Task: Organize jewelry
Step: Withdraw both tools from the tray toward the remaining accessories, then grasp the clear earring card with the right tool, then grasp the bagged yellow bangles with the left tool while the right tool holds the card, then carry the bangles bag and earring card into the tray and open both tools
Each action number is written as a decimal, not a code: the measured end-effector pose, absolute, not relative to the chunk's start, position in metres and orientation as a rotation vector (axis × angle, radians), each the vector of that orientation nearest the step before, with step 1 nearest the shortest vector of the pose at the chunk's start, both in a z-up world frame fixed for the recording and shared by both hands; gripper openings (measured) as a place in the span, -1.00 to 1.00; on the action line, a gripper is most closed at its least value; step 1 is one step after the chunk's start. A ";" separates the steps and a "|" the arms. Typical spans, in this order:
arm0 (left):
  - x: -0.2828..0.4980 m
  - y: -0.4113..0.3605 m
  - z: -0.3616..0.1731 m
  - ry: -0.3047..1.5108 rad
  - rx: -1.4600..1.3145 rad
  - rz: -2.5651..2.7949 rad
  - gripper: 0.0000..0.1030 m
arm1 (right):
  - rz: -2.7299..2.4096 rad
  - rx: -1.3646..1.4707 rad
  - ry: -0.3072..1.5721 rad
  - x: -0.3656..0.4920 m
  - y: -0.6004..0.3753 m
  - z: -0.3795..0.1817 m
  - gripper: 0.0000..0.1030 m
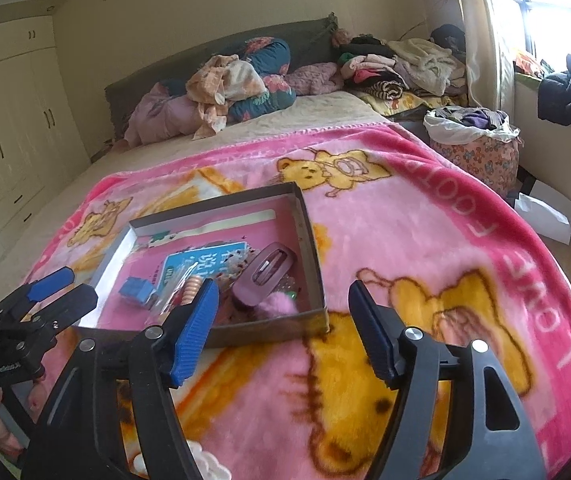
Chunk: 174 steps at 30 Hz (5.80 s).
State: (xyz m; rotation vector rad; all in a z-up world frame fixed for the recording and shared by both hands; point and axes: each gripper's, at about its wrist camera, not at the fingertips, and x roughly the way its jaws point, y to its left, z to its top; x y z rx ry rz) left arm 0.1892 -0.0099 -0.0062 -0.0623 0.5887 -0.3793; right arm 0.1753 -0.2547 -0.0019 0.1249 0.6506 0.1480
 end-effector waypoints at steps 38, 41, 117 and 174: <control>0.128 0.027 -0.022 0.580 -0.049 -0.367 0.77 | 0.247 0.085 0.681 0.069 -0.210 -0.021 0.63; 0.124 0.030 -0.028 0.595 -0.035 -0.358 0.77 | 0.257 0.081 0.703 0.061 -0.206 -0.029 0.63; 0.161 0.011 -0.074 0.790 0.029 -0.341 0.36 | 0.284 0.071 0.831 0.063 -0.198 -0.064 0.12; 0.253 0.030 -0.026 0.678 -0.040 -0.254 0.36 | 0.311 -0.033 0.755 0.231 -0.168 -0.023 0.13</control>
